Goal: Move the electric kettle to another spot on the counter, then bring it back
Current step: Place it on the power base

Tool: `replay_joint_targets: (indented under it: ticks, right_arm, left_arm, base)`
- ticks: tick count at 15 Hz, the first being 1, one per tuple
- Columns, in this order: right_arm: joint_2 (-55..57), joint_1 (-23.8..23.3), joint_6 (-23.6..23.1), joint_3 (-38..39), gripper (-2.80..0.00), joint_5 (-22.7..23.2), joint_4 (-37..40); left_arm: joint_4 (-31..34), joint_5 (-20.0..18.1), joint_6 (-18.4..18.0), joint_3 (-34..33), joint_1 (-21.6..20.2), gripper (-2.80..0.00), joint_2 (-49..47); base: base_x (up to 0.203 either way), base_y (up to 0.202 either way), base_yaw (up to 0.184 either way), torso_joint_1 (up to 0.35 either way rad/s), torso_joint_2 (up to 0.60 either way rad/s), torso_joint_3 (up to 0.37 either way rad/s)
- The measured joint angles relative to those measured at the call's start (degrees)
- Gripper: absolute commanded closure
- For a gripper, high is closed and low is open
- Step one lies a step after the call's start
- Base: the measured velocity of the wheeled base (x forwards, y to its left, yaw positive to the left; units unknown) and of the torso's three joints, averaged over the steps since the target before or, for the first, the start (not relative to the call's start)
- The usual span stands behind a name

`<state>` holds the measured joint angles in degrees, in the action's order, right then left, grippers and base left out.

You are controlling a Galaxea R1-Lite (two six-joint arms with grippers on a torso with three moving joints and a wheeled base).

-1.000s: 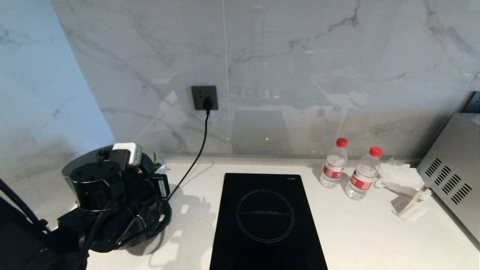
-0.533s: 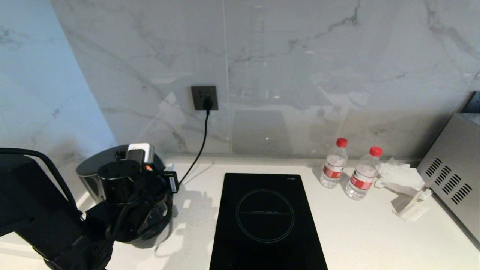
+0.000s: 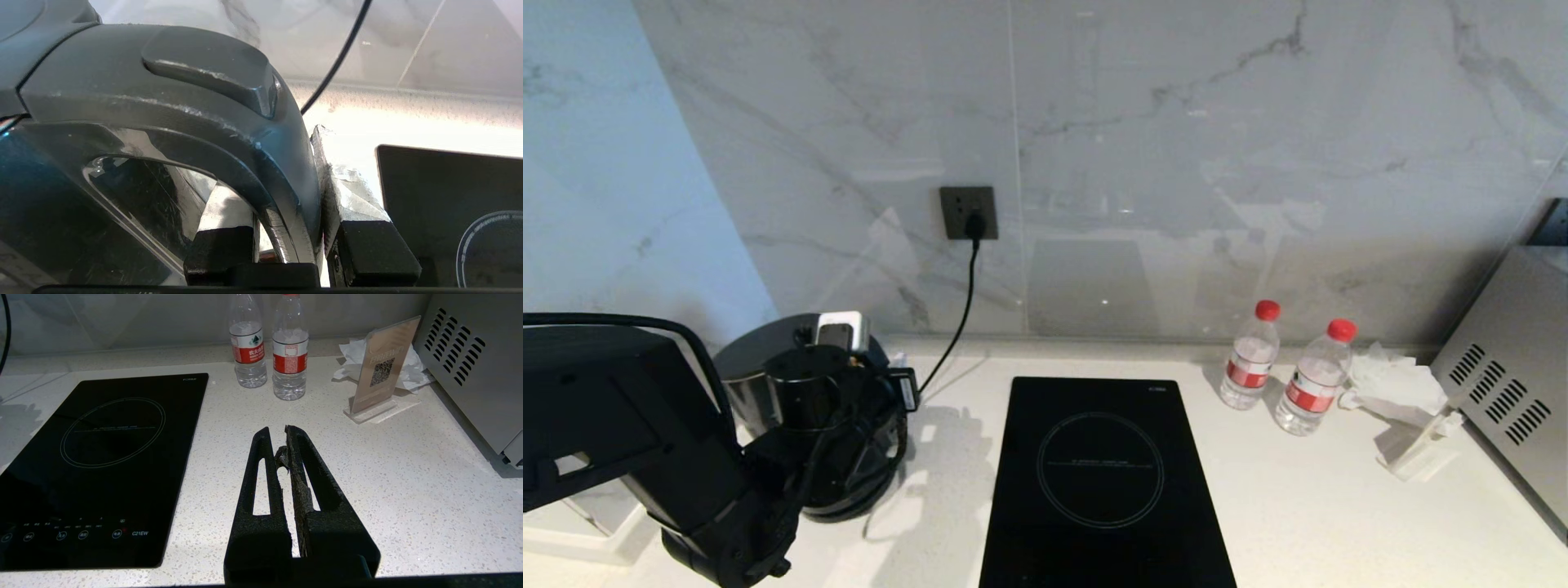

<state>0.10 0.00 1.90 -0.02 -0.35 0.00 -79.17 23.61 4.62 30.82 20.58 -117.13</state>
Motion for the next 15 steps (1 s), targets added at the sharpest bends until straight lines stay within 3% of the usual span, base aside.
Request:
replay_joint_targets:
  ticks: [10,15]
  right_arm:
    - [0.0,0.0,0.0,0.0,0.0,0.0,0.0]
    - [0.0,0.0,0.0,0.0,0.0,0.0,0.0]
  left_arm:
    - [-0.8,0.1,0.1,-4.0,0.1,0.0,-1.4]
    - [-6.5,0.0,-0.6,-7.2,-0.1,0.0,-1.3]
  base:
    - [0.0,0.0,0.0,0.0,0.0,0.0]
    - [0.0,0.0,0.0,0.0,0.0,0.0]
